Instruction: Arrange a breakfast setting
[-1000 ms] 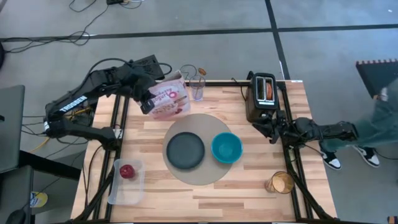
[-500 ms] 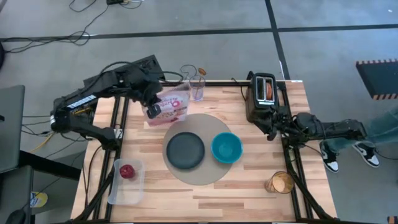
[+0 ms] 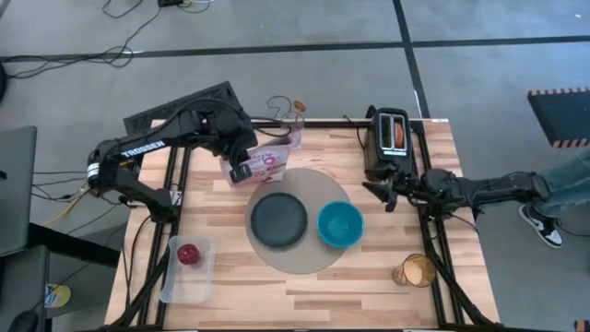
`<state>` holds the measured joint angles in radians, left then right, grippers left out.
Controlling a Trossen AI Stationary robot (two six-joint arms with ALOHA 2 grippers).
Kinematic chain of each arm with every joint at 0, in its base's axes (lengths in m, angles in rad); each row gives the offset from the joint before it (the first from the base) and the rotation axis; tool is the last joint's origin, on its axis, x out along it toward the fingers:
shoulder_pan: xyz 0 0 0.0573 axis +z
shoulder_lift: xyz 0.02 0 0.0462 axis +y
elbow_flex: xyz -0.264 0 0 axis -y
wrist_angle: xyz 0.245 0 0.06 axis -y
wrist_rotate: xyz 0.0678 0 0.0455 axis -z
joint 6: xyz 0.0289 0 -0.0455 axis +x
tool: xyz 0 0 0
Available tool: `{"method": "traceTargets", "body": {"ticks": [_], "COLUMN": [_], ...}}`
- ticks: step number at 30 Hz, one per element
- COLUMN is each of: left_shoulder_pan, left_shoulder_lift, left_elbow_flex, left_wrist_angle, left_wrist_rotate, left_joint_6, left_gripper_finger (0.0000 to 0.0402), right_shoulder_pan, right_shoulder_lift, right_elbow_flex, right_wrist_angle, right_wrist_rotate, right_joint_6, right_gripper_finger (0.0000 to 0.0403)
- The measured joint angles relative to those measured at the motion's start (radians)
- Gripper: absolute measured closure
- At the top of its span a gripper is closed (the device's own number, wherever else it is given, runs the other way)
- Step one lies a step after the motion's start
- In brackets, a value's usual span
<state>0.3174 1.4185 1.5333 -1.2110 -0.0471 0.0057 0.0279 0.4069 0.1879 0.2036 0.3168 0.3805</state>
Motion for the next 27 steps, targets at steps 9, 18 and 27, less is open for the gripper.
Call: {"method": "traceTargets", "body": {"ticks": [9, 18, 27], "left_shoulder_pan": [-0.020, -0.021, -0.021], "left_shoulder_lift": [0.000, 0.000, -0.001], "left_elbow_flex": [0.000, 0.000, 0.000], "left_wrist_angle": [-0.002, -0.002, -0.003], "left_wrist_rotate": [0.005, 0.015, 0.015], "left_joint_6": [-0.020, -0.013, -0.007], "left_gripper_finger": [0.0401, 0.0401, 0.0401], "right_shoulder_pan": [-0.089, -0.268, -0.385], "right_shoulder_lift": [0.229, 0.500, 0.801], "right_elbow_flex": [0.113, 0.281, 0.433], "right_wrist_angle": [0.067, 0.068, 0.186], "right_wrist_rotate": [-0.032, -0.279, -0.494], "right_joint_6": [-0.165, -0.255, -0.364], "right_gripper_finger": [0.0111, 0.0111, 0.0111]}}
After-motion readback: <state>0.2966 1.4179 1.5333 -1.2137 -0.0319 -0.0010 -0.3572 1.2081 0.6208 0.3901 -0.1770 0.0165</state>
